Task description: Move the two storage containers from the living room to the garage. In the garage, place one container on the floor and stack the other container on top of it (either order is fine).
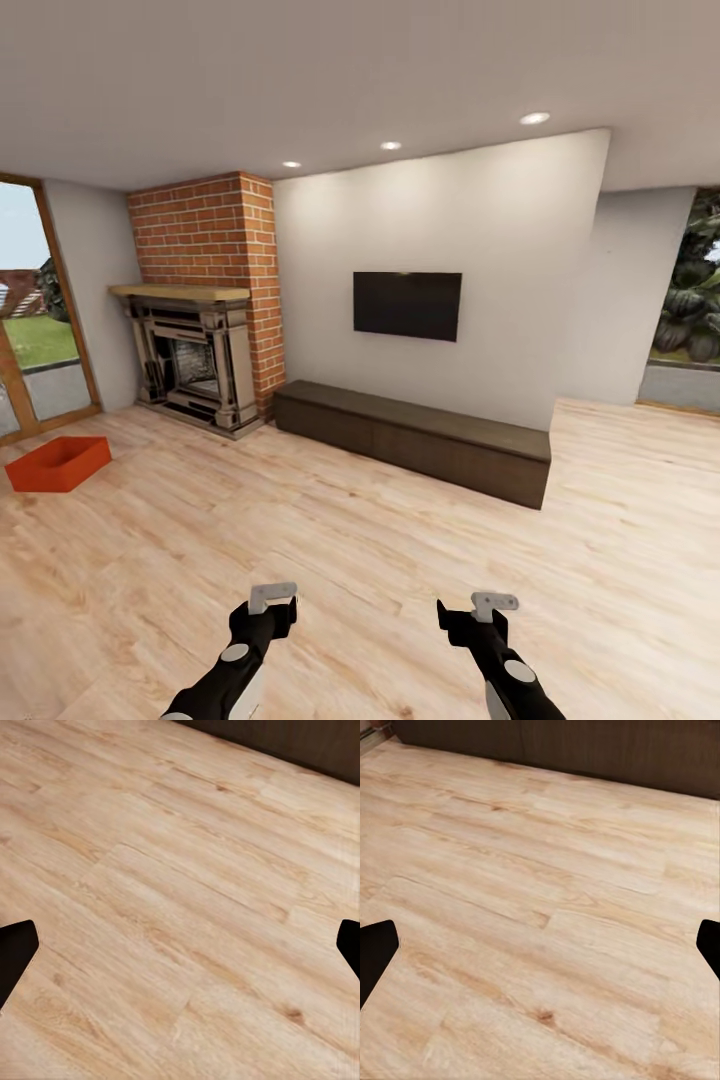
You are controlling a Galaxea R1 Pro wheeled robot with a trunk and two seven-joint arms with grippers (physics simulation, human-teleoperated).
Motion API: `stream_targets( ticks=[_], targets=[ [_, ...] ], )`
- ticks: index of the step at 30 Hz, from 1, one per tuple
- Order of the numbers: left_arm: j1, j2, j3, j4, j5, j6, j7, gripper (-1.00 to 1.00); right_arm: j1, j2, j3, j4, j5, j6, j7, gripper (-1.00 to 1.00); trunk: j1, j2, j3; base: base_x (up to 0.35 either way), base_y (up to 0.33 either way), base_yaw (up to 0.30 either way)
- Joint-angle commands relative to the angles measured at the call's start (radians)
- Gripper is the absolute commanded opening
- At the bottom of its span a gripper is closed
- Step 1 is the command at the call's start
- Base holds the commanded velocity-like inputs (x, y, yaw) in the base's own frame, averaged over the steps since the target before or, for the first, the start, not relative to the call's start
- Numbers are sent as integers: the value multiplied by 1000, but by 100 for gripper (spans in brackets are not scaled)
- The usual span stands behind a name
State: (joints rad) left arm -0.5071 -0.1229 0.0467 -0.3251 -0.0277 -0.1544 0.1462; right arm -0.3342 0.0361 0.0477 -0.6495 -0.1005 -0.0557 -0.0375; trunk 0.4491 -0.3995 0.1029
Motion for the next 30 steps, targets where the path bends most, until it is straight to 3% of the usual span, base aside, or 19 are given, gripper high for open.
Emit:
stream_targets(
  ticks=[1, 30],
  targets=[
    [-1, -1, 5, 2, -3, -3, 1, 100, 0, -1, 4, 1, -10, -4, -4, 100, 1, -1, 0, 331, 0, 251],
    [-1, -3, 4, 2, -3, -2, 1, 100, 0, -1, 5, 1, -11, -4, -4, 100, 1, -1, 0, 331, 0, 270]
  ],
)
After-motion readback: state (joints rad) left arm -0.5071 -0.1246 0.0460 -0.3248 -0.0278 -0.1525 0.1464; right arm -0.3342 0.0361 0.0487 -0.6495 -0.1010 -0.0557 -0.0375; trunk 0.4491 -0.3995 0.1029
